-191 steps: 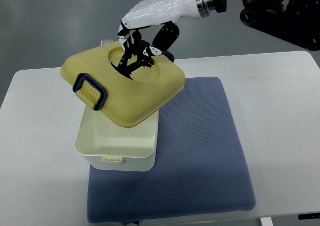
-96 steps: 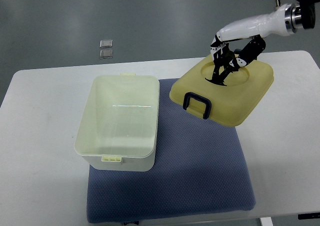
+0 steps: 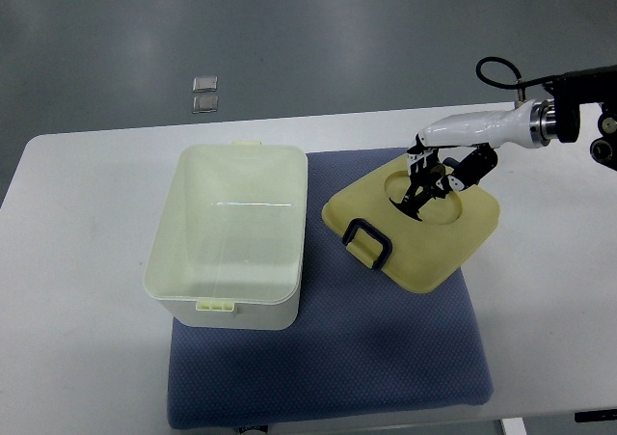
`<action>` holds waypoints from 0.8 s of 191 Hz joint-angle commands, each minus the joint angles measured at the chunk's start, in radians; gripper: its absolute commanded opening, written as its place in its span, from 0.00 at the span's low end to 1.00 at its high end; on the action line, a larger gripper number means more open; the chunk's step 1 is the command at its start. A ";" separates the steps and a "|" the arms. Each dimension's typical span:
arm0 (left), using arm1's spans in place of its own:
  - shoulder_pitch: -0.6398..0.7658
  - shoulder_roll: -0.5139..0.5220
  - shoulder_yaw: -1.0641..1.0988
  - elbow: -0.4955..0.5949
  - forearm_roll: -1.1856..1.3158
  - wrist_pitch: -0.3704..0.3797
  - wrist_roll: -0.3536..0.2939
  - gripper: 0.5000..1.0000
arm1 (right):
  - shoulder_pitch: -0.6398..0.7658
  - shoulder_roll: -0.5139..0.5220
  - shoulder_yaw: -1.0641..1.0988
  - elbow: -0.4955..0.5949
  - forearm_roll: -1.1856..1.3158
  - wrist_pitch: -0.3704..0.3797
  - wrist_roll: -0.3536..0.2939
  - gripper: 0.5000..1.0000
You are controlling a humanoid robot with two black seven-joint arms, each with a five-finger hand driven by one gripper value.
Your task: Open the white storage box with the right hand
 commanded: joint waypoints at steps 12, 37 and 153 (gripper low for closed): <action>0.002 0.000 -0.001 0.001 0.000 0.000 0.000 1.00 | -0.029 0.036 -0.001 0.000 -0.002 -0.027 -0.001 0.00; 0.003 0.000 -0.001 0.001 0.000 0.000 0.000 1.00 | -0.046 0.062 0.001 0.000 -0.001 -0.053 -0.001 0.00; 0.003 0.000 -0.003 0.001 0.000 0.000 0.002 1.00 | -0.104 0.111 0.225 -0.120 0.220 -0.073 -0.032 0.86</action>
